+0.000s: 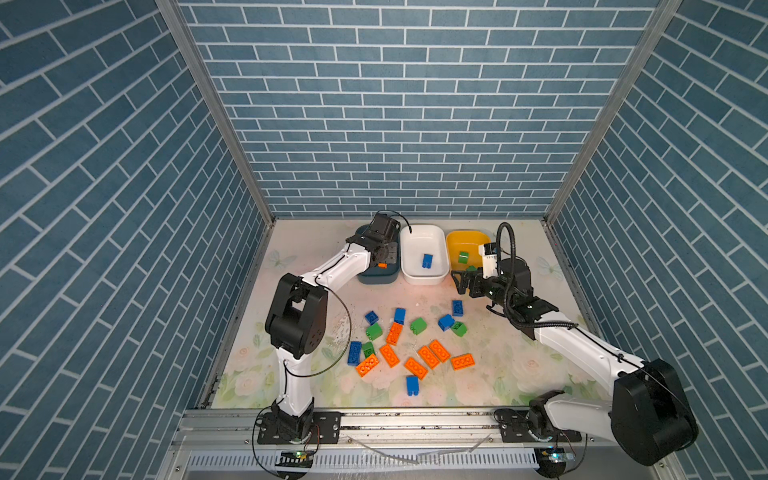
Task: Sort the legos into containers by color
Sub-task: 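Open the left gripper to drop the orange brick into the teal tub, then lower the right gripper onto a blue brick and grasp it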
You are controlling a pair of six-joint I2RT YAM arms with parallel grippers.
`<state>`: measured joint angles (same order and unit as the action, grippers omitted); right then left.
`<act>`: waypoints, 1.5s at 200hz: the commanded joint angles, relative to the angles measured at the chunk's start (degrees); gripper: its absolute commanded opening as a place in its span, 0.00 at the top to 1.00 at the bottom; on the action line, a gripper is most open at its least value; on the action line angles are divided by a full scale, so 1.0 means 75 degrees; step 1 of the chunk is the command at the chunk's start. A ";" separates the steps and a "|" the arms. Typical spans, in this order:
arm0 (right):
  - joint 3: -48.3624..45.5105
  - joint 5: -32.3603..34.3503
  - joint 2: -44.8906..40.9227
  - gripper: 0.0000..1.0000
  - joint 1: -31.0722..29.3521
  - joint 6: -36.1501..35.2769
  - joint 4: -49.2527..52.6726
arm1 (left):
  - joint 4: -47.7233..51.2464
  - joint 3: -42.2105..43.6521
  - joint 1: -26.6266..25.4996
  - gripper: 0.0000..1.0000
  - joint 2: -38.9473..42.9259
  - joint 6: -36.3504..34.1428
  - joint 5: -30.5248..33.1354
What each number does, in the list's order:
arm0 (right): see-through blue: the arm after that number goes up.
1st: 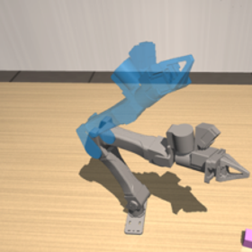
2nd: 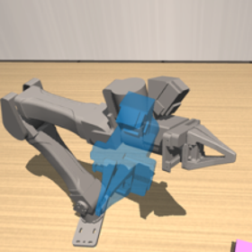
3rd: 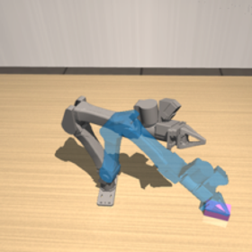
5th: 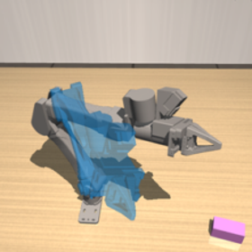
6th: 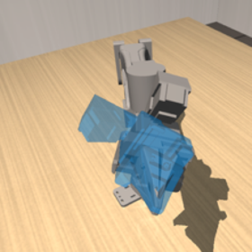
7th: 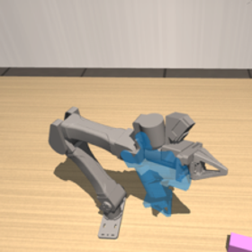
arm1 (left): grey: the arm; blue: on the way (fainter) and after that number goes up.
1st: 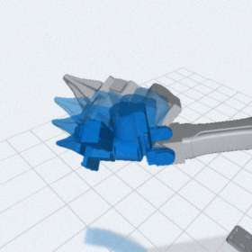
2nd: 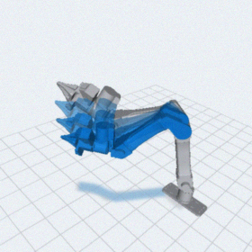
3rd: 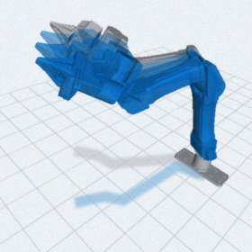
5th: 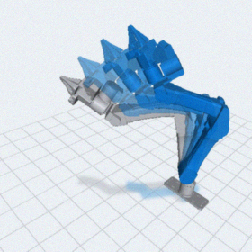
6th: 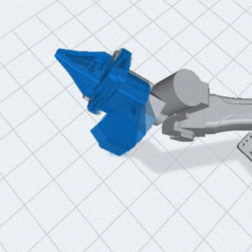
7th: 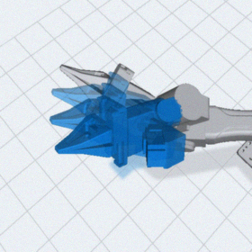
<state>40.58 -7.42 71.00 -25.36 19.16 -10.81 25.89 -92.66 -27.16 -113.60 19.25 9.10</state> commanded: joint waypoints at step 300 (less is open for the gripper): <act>0.2555 0.0857 0.2619 0.23 -0.2124 -0.0238 0.5368 | -0.0909 0.2695 0.0259 0.01 0.3168 0.0940 -0.0277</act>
<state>55.46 -5.54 88.12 -39.46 19.16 20.82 20.12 -74.04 -25.98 -91.37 25.74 5.39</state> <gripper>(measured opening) 0.834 0.994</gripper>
